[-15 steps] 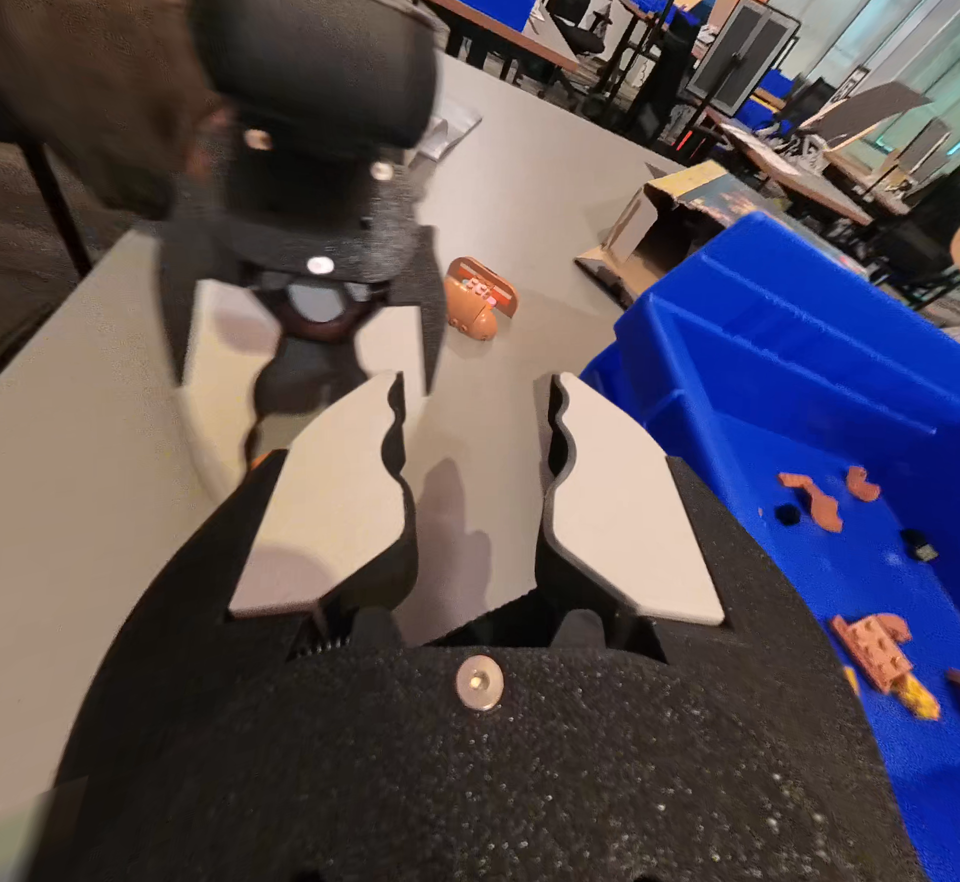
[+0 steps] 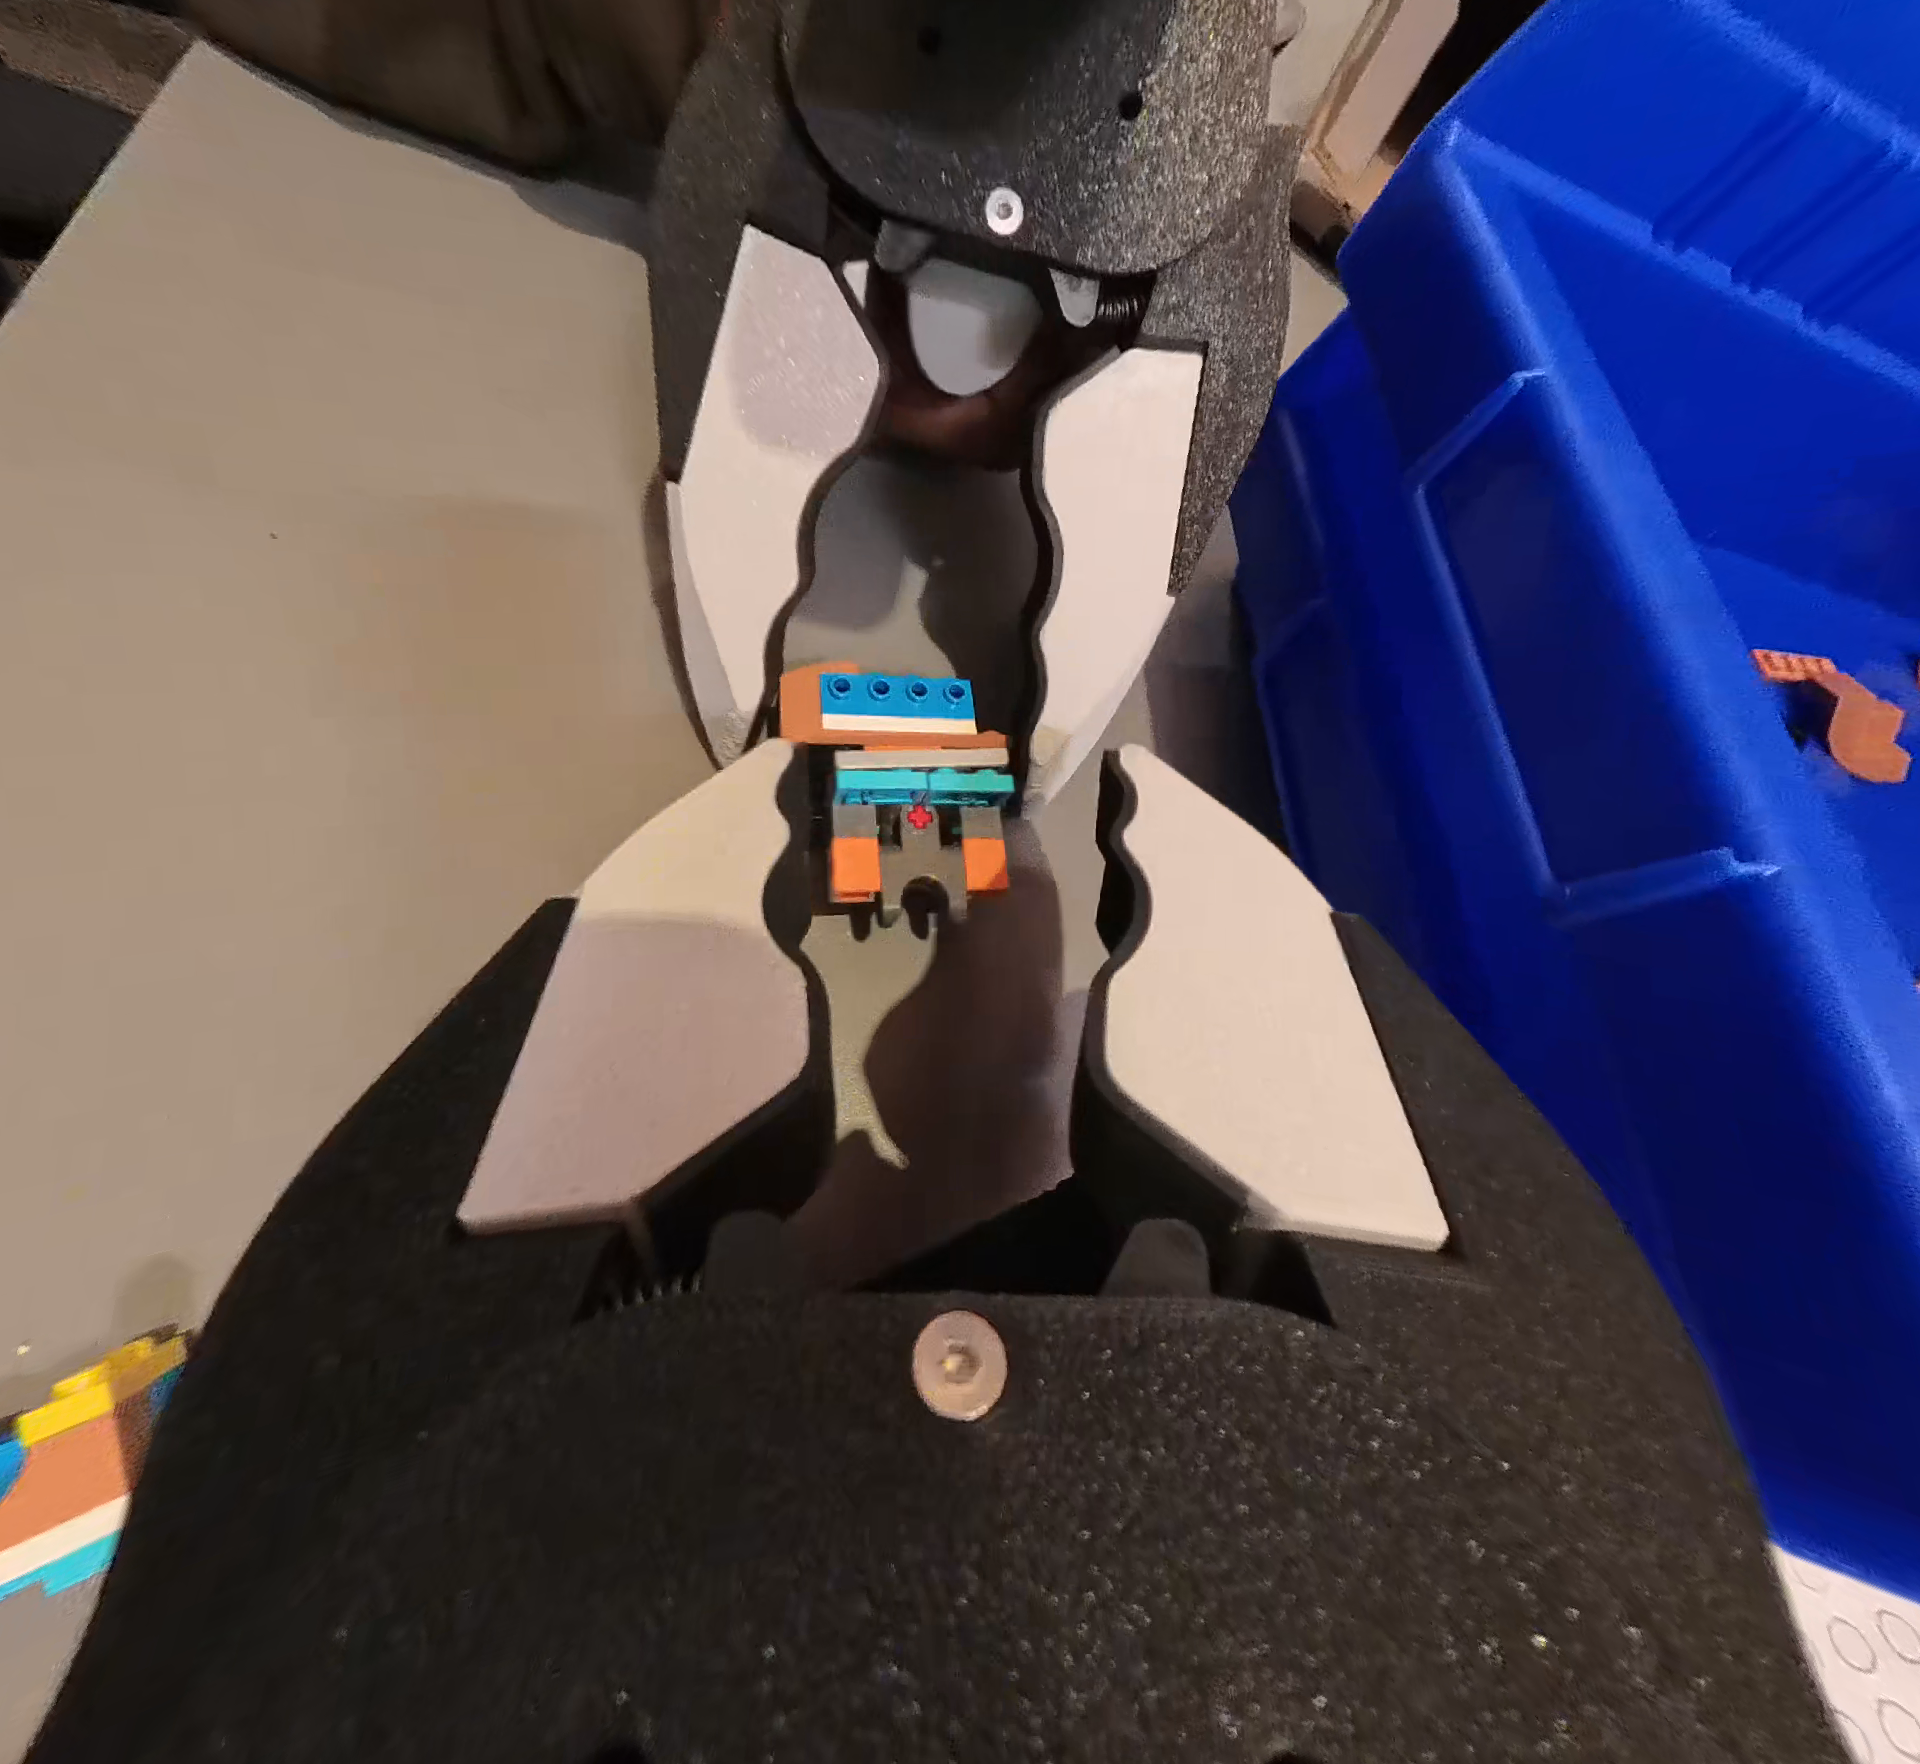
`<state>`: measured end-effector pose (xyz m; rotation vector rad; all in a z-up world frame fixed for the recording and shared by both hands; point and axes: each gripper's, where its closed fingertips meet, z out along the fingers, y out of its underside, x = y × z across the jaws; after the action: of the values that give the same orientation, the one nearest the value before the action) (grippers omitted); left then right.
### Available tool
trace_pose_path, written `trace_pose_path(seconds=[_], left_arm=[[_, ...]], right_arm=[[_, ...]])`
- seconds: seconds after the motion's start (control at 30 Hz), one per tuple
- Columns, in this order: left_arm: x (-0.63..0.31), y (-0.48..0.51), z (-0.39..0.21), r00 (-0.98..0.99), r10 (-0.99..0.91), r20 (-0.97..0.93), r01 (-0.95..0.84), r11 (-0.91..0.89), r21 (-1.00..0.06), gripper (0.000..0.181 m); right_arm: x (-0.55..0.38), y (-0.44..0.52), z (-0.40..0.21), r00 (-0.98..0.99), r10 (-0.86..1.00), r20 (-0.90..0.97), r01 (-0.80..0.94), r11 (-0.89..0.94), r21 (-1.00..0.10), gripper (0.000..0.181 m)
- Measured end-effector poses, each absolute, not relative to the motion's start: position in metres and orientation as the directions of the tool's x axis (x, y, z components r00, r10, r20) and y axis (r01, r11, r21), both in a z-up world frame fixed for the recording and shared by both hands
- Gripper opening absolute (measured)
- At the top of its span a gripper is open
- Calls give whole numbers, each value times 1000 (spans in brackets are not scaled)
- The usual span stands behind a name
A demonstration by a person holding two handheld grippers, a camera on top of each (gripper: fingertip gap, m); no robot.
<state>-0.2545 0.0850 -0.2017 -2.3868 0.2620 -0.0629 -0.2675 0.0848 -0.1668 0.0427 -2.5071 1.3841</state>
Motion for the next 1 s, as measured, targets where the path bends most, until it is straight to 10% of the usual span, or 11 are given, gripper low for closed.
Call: trace_pose_path(seconds=[1.0], left_arm=[[-269, 82, -174, 994, -86, -73, -110, -587, -802, 48]], right_arm=[[-273, 79, -183, -958, 22, 286, -211, 618, -757, 37]])
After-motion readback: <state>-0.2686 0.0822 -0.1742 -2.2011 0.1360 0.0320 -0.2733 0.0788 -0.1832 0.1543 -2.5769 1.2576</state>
